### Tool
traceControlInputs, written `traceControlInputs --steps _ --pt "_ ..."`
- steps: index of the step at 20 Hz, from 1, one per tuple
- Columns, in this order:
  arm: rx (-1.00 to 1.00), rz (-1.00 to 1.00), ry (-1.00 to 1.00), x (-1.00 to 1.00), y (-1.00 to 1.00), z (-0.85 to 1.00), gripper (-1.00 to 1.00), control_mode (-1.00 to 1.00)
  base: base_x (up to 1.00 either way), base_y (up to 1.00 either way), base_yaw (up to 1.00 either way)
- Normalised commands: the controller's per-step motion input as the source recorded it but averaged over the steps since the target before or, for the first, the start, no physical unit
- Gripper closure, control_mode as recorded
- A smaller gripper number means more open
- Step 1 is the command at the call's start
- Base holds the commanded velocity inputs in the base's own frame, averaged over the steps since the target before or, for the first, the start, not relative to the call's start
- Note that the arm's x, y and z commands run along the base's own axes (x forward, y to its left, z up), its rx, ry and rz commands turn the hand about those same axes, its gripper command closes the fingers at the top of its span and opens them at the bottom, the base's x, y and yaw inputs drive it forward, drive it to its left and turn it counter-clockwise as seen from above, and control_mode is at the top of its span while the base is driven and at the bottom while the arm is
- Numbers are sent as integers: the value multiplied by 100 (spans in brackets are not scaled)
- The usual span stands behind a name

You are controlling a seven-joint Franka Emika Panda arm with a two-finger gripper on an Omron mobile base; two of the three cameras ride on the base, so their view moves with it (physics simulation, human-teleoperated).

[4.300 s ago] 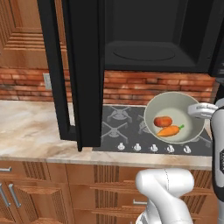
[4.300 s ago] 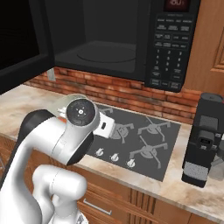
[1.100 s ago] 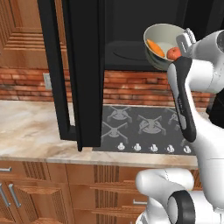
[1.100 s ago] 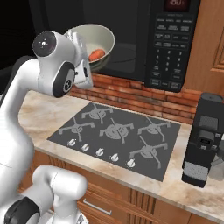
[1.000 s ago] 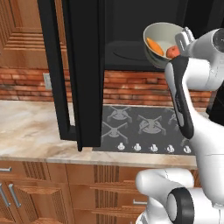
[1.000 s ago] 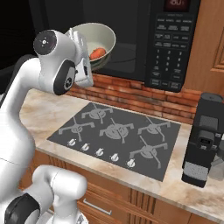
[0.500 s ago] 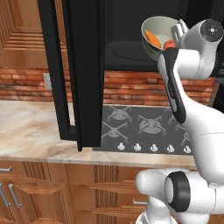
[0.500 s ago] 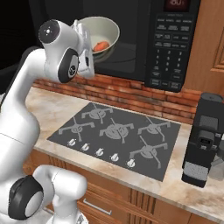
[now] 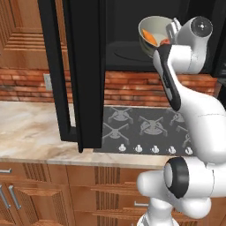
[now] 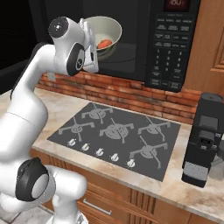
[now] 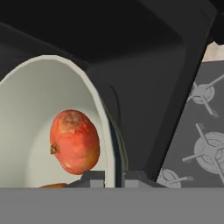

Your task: Place the bowl containing the squash and carrot in the microwave. Close the microwave door and press the start button to microwave the meal.

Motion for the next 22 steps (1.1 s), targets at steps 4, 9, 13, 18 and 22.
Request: traceControlInputs --steps 4,9,13,18,22 --pt "1 0 1 50 0 0 100 -100 0 0 0" --pt "0 0 8 47 0 0 100 -100 0 0 0" --pt "0 0 14 51 0 0 100 -100 0 0 0" --pt "0 0 9 50 0 0 100 -100 0 0 0" --pt "0 0 1 44 0 -15 100 -100 0 0 0"
